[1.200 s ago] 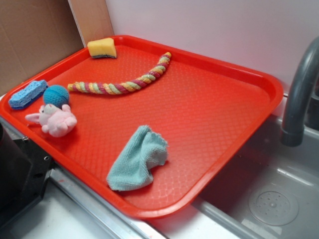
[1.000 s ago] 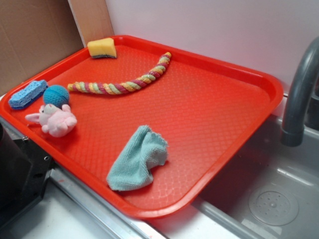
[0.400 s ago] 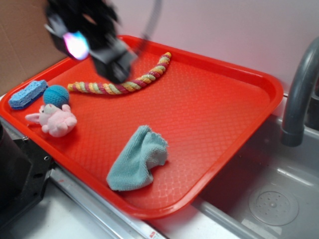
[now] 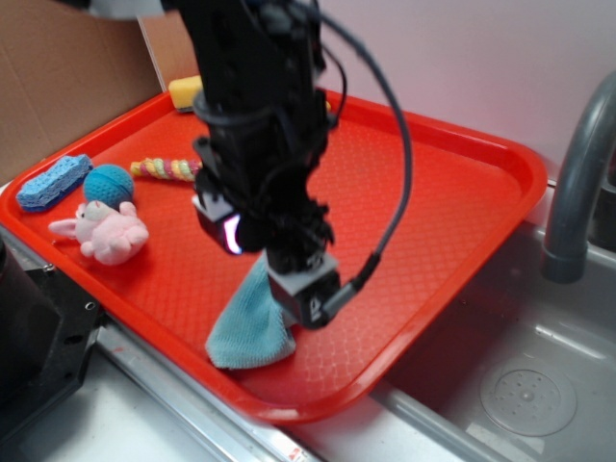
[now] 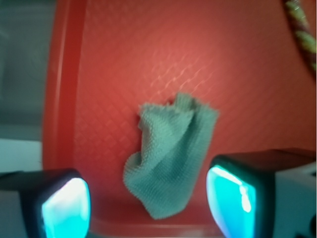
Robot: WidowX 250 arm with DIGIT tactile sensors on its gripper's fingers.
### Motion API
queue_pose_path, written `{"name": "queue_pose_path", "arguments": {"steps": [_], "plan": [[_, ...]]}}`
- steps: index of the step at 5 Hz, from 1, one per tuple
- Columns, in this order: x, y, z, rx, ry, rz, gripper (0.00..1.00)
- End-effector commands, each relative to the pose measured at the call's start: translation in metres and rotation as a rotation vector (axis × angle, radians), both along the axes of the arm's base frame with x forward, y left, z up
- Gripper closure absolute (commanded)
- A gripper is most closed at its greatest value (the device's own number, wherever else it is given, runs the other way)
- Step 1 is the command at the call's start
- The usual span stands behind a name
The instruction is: Grab the blue cloth.
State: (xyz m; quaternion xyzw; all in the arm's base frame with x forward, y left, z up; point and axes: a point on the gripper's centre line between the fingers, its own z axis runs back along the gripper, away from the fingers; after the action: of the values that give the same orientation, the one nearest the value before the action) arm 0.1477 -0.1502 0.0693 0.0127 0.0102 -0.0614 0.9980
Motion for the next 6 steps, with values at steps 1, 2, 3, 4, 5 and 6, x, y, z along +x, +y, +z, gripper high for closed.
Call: {"name": "queue_pose_path", "arguments": {"steps": [1, 2, 3, 4, 5, 6], "plan": [[0.007, 0.019, -0.029, 0.021, 0.027, -0.169, 0.00], [0.012, 0.032, -0.039, 0.031, 0.050, -0.186, 0.00], [0.007, 0.023, -0.030, 0.028, 0.037, -0.153, 1.00], [0.001, 0.020, -0.017, 0.041, 0.017, -0.133, 1.00], [-0.003, 0.018, -0.010, 0.037, 0.016, -0.114, 1.00], [-0.004, 0.015, 0.008, 0.042, -0.010, -0.114, 1.00]]}}
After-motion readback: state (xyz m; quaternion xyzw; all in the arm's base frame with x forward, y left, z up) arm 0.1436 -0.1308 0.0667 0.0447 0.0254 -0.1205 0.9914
